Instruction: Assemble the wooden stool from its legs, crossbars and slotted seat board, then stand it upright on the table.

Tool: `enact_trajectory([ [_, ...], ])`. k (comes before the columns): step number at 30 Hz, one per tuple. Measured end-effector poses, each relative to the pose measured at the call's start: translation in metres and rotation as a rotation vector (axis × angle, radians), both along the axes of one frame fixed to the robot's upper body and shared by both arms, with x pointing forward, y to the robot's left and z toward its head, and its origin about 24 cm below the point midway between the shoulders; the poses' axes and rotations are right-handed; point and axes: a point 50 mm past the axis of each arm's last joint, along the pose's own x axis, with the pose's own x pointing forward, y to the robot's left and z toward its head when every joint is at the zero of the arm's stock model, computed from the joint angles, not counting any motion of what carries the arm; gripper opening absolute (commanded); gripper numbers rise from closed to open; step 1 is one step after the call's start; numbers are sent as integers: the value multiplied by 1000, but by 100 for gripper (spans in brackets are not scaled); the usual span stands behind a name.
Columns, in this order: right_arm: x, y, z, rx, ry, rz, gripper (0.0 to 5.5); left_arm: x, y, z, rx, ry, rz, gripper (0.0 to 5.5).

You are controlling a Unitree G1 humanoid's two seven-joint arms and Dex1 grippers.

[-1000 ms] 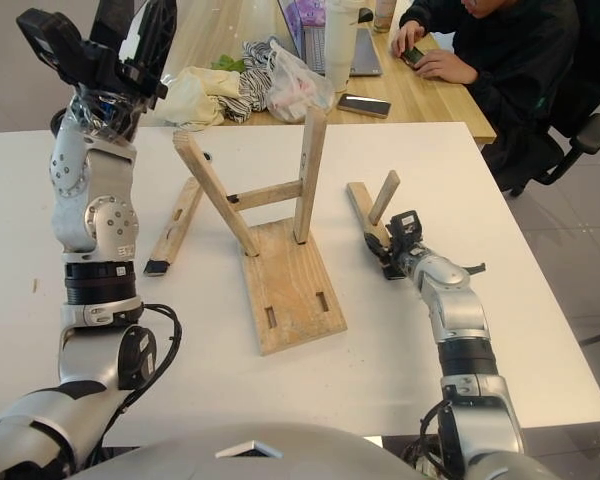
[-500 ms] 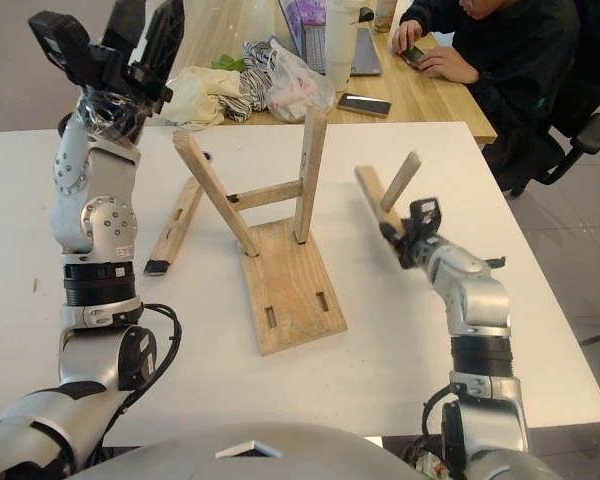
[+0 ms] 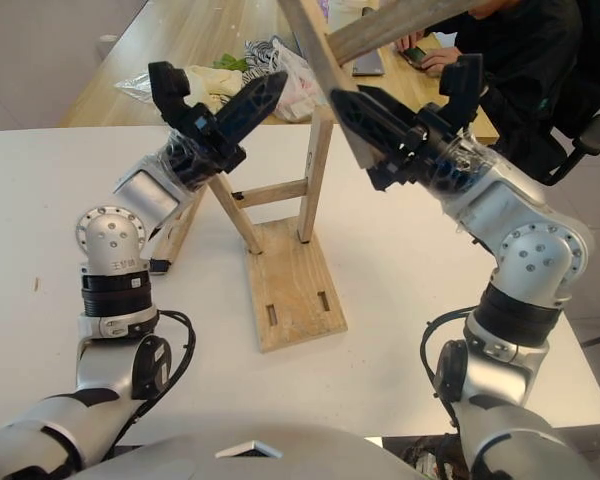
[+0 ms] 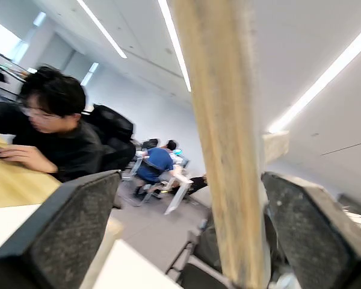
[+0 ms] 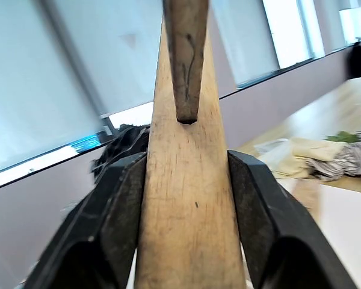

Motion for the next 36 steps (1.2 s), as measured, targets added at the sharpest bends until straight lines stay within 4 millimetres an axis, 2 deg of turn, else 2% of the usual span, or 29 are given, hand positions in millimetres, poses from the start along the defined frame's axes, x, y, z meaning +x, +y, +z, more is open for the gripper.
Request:
enact_trajectory([
  [9, -5, 11, -4, -3, 43, 79, 202, -7, -3, 9, -146, 32, -119, 428],
  [19, -9, 19, -10, 3, 77, 142, 202, -10, -6, 2, -102, 49, -178, 428],
  [32, -13, 22, -15, -4, 97, 142, 202, -14, -7, 2, -111, 38, -258, 230],
  [36, -15, 23, -15, 4, 100, 150, 202, -15, -6, 2, -102, 29, -277, 215],
])
